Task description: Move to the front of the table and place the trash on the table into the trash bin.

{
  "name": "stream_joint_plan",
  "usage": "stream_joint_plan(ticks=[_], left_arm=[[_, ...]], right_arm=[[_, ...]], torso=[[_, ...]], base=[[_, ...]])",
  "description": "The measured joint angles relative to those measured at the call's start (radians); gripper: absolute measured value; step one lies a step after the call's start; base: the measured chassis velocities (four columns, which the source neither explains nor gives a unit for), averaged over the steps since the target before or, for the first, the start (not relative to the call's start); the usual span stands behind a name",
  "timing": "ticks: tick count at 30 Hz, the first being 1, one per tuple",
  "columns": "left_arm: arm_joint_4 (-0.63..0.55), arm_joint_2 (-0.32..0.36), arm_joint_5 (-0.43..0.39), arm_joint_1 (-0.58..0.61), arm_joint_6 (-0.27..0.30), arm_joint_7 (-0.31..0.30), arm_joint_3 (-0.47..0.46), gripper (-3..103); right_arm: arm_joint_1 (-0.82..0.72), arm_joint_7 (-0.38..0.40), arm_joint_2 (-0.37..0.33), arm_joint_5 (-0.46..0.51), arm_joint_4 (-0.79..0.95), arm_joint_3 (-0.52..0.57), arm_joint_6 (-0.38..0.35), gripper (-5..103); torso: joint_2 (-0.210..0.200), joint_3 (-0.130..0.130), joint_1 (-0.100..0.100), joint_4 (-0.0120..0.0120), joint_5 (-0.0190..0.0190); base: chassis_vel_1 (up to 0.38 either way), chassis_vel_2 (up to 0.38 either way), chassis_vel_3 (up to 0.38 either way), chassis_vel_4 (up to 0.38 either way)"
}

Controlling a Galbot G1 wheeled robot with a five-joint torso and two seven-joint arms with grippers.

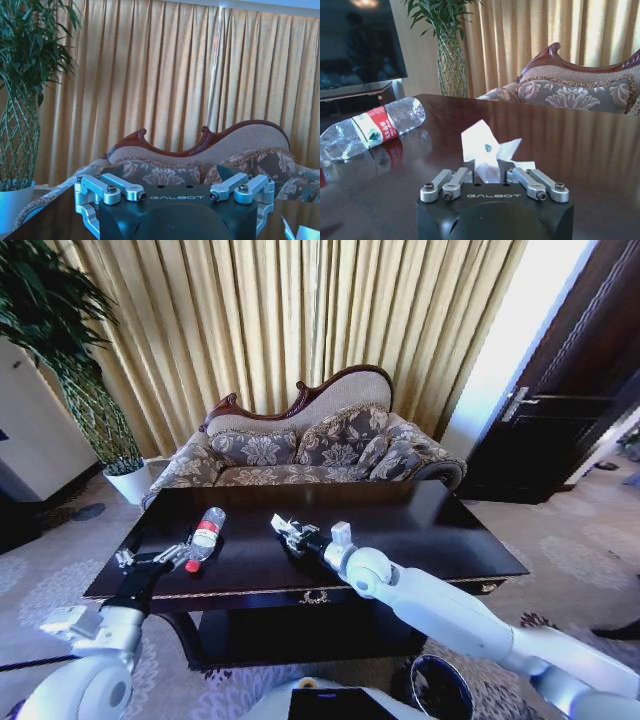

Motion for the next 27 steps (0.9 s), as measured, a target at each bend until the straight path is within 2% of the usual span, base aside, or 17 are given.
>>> stream_joint_plan(ticks=[2,3,5,7,19,22,27], left_arm=[[0.0,0.001,0.0,0.0,-0.001,0.0,-0.001,100],[0.0,0.001,0.0,0.0,-0.001,0.0,-0.001,100],[0.0,0.001,0.0,0.0,-0.003,0.001,-0.001,100],[0.0,0.001,0.0,0.0,-0.003,0.002,-0.001,100],[0.0,-0.001,0.001,-0.002,-0.007,0.013,0.002,100],[0.0,-0.001,0.001,-0.003,-0.009,0.014,0.002,100],[0.0,-0.003,0.0,-0.004,-0.01,0.014,0.002,100]], right_arm=[[-0.006,0.0,0.0,-0.001,0.001,0.003,0.001,16],[-0.009,0.0,0.0,-0.002,0.002,0.004,0.002,16],[-0.014,0.0,0.0,-0.003,0.004,0.008,0.003,5],[-0.015,0.0,-0.002,-0.003,0.006,0.009,0.005,2],[-0.046,0.001,-0.031,-0.003,0.031,0.05,0.019,0],[-0.06,0.003,-0.041,-0.002,0.041,0.091,0.02,0],[-0.127,0.038,-0.061,-0.007,0.06,0.226,0.03,0]], torso=[[0.0,0.0,0.0,0.0001,0.0],[0.0,0.0,0.0,0.0,0.0],[0.0,0.0,0.0,0.0,0.0001],[0.0,0.0,0.0,0.0001,0.0],[0.0,0.0,0.0,0.0,0.0],[0.0,0.0,0.0,0.0001,0.0],[0.0,0.0,0.0,-0.0001,0.0002]], base=[[0.0,0.0,0.0,0.0],[0.0,0.0,0.0,0.0],[0.0,0.0,0.0,0.0],[0.0,0.0,0.0,0.0],[0.0,0.0,0.0,0.0],[0.0,0.0,0.0,0.0],[0.0,0.0,0.0,0.0]])
